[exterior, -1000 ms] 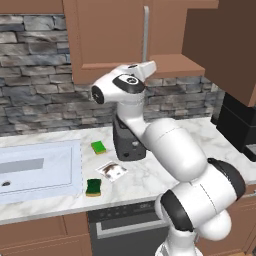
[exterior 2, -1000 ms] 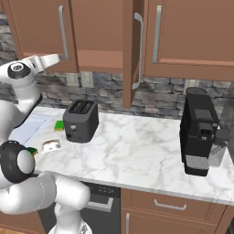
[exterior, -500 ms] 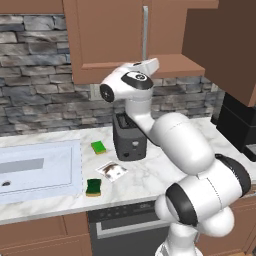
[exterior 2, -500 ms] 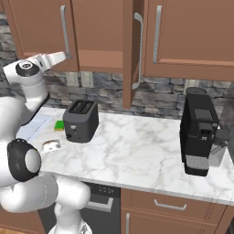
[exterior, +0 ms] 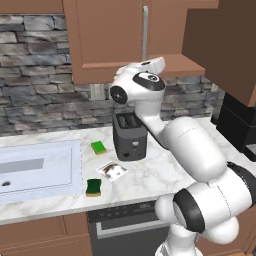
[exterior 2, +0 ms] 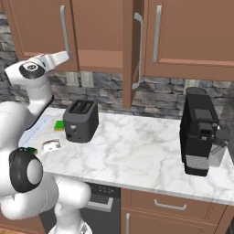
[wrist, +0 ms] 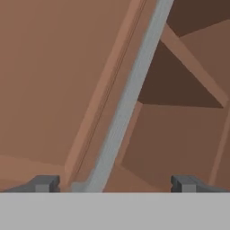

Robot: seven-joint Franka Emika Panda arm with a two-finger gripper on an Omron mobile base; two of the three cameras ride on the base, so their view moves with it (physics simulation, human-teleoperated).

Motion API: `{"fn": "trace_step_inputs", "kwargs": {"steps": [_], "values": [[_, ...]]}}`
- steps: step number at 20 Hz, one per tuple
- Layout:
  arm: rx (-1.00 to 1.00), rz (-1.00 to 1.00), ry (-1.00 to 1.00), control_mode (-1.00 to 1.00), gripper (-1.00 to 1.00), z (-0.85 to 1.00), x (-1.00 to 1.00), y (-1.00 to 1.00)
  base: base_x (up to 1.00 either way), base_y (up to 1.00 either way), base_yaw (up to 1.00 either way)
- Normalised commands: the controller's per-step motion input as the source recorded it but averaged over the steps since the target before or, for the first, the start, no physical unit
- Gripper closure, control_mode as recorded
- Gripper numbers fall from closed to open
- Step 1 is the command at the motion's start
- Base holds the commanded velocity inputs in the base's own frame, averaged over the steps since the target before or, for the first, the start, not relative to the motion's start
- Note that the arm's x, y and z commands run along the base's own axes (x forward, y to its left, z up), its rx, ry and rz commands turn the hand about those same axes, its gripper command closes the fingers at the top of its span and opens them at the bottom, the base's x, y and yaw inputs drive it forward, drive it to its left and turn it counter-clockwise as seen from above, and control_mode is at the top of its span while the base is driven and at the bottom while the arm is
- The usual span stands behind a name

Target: Open the cabinet. Pick the sponge and place it next to the sink. Then close the cabinet.

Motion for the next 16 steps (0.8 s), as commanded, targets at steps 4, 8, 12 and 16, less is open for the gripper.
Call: {"fn": "trace_step_inputs", "kwargs": {"steps": [4, 8, 12, 16], "values": [[0.0, 0.1, 0.0, -1.0, -1.0, 0.38, -0.57, -0.16, 0.0, 0.0, 0.0], [0.0, 0.09, 0.0, -1.0, -1.0, 0.39, -0.57, -0.05, 0.0, 0.0, 0.0], [0.0, 0.1, 0.0, -1.0, -1.0, 0.34, -0.58, 0.0, 0.0, 0.0, 0.0], [0.0, 0.12, 0.06, -1.0, -1.0, 0.15, -0.51, 0.0, 0.0, 0.0, 0.0]]}}
